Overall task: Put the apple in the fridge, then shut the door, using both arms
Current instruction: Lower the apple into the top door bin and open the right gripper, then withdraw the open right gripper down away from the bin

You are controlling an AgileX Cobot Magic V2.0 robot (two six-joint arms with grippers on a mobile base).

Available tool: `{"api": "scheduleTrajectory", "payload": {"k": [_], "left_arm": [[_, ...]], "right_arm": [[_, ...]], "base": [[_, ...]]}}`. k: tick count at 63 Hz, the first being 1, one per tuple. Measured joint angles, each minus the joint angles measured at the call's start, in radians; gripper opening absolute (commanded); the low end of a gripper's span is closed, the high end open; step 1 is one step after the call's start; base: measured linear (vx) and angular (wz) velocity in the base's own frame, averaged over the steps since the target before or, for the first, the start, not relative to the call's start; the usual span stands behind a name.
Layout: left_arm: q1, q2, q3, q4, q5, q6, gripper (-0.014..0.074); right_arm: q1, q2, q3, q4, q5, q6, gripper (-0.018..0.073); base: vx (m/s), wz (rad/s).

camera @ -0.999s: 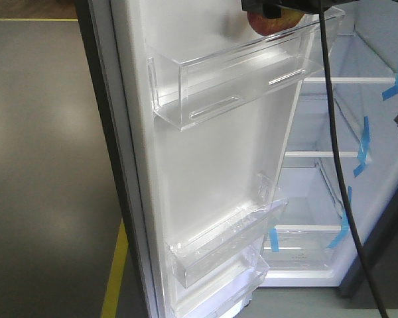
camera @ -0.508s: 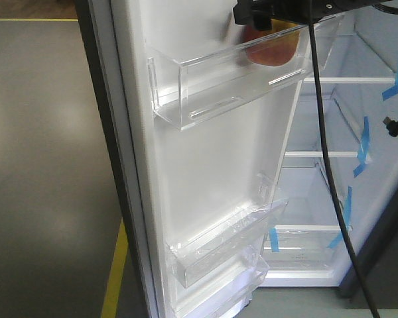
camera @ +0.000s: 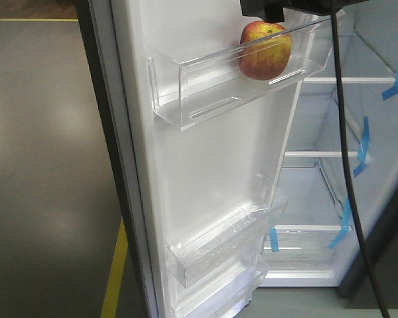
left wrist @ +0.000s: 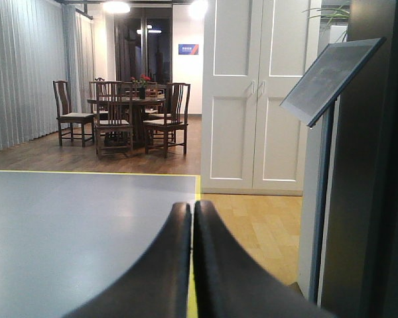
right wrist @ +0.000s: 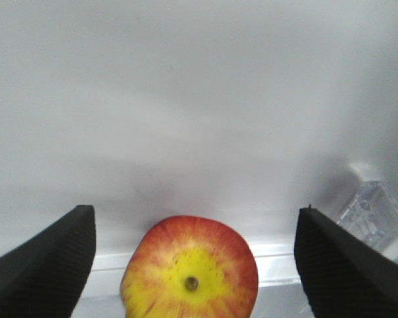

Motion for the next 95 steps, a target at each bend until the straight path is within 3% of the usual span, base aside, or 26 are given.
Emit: {"api": "scheduleTrajectory", "payload": {"k": [35, 52, 78, 95], "left_arm": [[0.000, 0.000, 0.000, 0.000, 0.000, 0.000, -0.0006], [0.000, 0.000, 0.000, 0.000, 0.000, 0.000, -0.0006], [0.000, 0.000, 0.000, 0.000, 0.000, 0.000, -0.0006], [0.000, 0.000, 0.000, 0.000, 0.000, 0.000, -0.0006]], "right_arm": [[0.000, -0.519, 0.663, 0.032, -0.125, 0.000, 0.0525], [0.000, -0.799, 0.954, 0.111, -0.131, 0.000, 0.0525], [0.000, -1.174, 1.212, 0.197, 0.079, 0.000, 0.0525], [0.000, -1.345, 1.354, 0.245, 0.140, 0.000, 0.0525]], "base": [[0.00, 0.00], [0.00, 0.00], [0.00, 0.00], [0.00, 0.00]]}}
